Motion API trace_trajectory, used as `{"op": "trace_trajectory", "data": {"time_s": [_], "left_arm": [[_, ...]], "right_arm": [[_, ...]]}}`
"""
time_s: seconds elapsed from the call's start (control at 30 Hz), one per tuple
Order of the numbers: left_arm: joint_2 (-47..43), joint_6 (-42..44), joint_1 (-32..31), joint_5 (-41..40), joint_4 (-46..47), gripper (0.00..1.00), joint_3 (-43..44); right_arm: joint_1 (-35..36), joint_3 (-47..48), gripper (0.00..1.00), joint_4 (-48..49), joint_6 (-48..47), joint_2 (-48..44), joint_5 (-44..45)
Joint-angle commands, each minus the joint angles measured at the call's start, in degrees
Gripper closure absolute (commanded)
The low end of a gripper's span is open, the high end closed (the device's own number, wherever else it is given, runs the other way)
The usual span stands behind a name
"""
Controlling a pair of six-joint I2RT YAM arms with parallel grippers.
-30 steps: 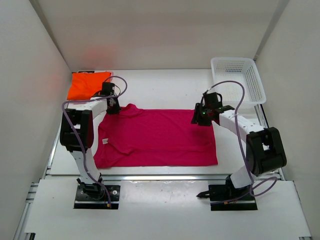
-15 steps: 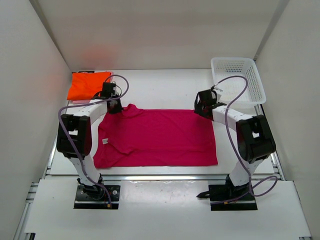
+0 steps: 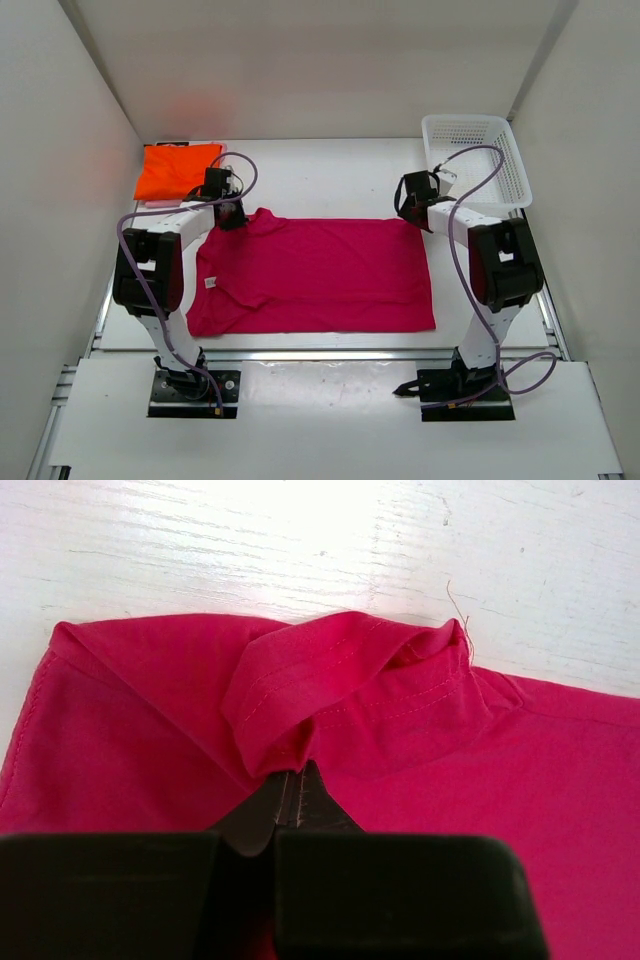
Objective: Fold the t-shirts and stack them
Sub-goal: Grap the side of the flattened tshirt furthest away from the robot with both arms
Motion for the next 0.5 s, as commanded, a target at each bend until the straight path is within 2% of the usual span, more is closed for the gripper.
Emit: {"op": "trace_trajectory", "data": {"time_s": [0.0, 0.1, 0.23, 0.33, 0.4, 0.47], "left_arm": [[-1.65, -0.48, 0.28, 1.33, 1.12, 1.00, -0.08], [-2.00, -0.65, 0.45, 1.16, 1.12, 1.00, -0.08], [-2.08, -0.65, 0.63, 1.33, 1.30, 1.00, -0.17], [-1.91, -1.18, 0.80, 2.04, 1.64, 1.00, -0.43], [-1.99, -0.92, 0.72, 1.95, 1.47, 1.00, -0.43], [-1.64, -0.92, 0.72, 1.51, 1.39, 1.00, -0.69]], "right_arm": [[-0.51, 2.44, 0.49, 0.83, -0.43, 1.29, 1.84], [-0.77, 2.88, 0.50, 0.83, -0.87, 2.17, 1.05], [-0.95, 3.23, 0.58, 0.74, -1.49, 3.22, -0.09], [-1.13, 3.50, 0.67, 0.83, -2.01, 3.67, -0.71], [-0.95, 2.54, 0.83, 1.87, -2.10, 3.76, -0.89], [-0.86, 2.62, 0.94, 2.32, -2.63, 3.49, -0.36]]}}
